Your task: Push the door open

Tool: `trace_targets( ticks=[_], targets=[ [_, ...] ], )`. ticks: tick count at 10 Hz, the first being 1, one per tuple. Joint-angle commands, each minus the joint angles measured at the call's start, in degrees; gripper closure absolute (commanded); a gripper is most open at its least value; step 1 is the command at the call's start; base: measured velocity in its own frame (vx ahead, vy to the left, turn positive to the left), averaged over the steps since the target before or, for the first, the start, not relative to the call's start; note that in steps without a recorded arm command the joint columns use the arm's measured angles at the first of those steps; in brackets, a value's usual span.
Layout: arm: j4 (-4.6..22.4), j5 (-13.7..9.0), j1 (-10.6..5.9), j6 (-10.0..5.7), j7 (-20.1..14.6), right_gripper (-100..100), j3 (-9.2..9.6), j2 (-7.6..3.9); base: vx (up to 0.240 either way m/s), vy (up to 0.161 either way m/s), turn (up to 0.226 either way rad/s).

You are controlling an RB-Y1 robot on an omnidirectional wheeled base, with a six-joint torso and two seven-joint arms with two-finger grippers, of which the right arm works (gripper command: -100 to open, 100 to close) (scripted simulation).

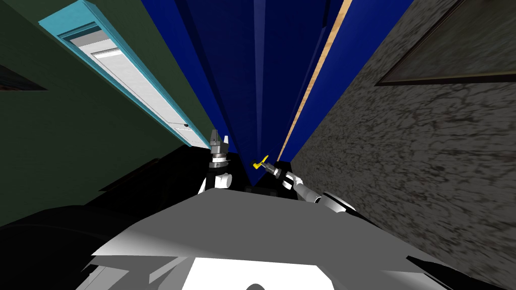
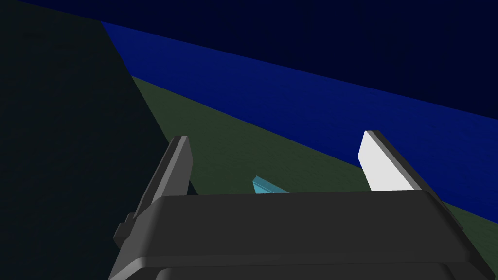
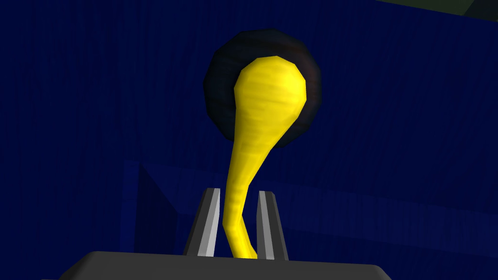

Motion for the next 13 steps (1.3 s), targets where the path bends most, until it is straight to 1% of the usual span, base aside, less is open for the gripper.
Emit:
trace_targets(
  ticks=[1,6,7,10,11,12,13],
  targets=[
    [0.05,0.1,0.26,-0.57,0.04,100,0.23,-0.04,0.0,0.0,0.0],
    [0.05,0.1,0.26,-0.57,0.04,100,0.23,-0.04,0.0,0.0,0.0],
    [-0.18,0.1,0.35,-1.07,-0.24,100,0.49,-0.62,0.0,0.0,0.0],
    [-0.18,0.1,0.35,-1.07,-0.24,100,0.49,-0.62,0.0,0.0,0.0],
    [0.2,-0.47,0.68,-0.09,0.36,-100,-0.76,-0.36,0.0,0.0,0.0],
    [0.32,-0.67,0.77,0.12,0.58,-100,-1.19,-0.24,-0.008,-0.002,-0.016],
    [0.32,-0.67,0.77,0.12,0.58,-100,-1.19,-0.24,-0.01,-0.003,-0.02]
  ],
)
